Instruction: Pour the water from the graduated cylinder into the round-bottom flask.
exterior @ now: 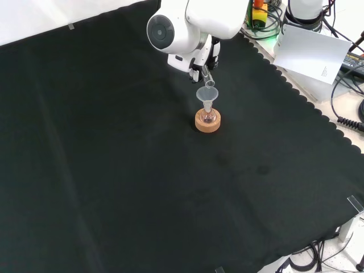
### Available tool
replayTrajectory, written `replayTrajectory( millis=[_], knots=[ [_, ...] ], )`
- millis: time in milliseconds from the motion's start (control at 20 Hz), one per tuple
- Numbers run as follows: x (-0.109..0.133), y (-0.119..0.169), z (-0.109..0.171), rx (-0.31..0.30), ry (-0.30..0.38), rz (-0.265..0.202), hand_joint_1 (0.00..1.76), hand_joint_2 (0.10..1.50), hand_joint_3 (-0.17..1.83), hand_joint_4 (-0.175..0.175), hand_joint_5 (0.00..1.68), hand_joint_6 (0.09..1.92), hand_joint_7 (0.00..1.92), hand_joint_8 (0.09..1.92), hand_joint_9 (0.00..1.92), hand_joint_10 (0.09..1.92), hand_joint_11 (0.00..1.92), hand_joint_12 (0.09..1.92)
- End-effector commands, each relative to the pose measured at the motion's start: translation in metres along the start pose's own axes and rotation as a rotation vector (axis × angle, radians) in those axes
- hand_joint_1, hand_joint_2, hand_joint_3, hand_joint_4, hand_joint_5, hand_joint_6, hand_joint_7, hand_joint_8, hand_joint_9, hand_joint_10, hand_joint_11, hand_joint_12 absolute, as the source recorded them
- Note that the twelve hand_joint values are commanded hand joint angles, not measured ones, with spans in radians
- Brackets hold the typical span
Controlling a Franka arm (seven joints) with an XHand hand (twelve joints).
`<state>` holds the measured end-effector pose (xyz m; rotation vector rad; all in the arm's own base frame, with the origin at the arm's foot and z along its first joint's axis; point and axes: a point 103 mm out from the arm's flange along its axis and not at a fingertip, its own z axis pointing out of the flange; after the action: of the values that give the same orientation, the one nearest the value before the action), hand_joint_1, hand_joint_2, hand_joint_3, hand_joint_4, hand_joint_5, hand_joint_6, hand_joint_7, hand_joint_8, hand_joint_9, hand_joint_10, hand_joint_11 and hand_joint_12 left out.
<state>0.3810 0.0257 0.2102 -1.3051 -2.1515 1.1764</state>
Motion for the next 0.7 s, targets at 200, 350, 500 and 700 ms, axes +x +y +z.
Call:
replayTrajectory(
  millis=[200,350,500,700],
  knots=[
    [-0.0024,-0.0031,-0.0021,0.018,-0.004,0.014,1.26,1.12,0.00,-0.175,0.96,1.03,1.00,1.01,1.43,0.10,1.21,0.79],
    [-0.0013,-0.0036,-0.0031,0.025,-0.016,0.020,1.26,1.12,0.00,-0.175,0.96,1.03,1.00,1.01,1.43,0.10,1.21,0.79],
    [-0.0002,-0.0040,-0.0036,0.032,-0.025,0.026,1.26,1.12,0.00,-0.175,0.96,1.03,0.99,1.01,1.43,0.10,1.21,0.79],
    [-0.0003,-0.0043,-0.0046,0.045,-0.037,0.036,1.26,1.12,0.00,-0.175,0.96,1.03,0.99,1.01,1.43,0.09,1.21,0.79]
  ],
)
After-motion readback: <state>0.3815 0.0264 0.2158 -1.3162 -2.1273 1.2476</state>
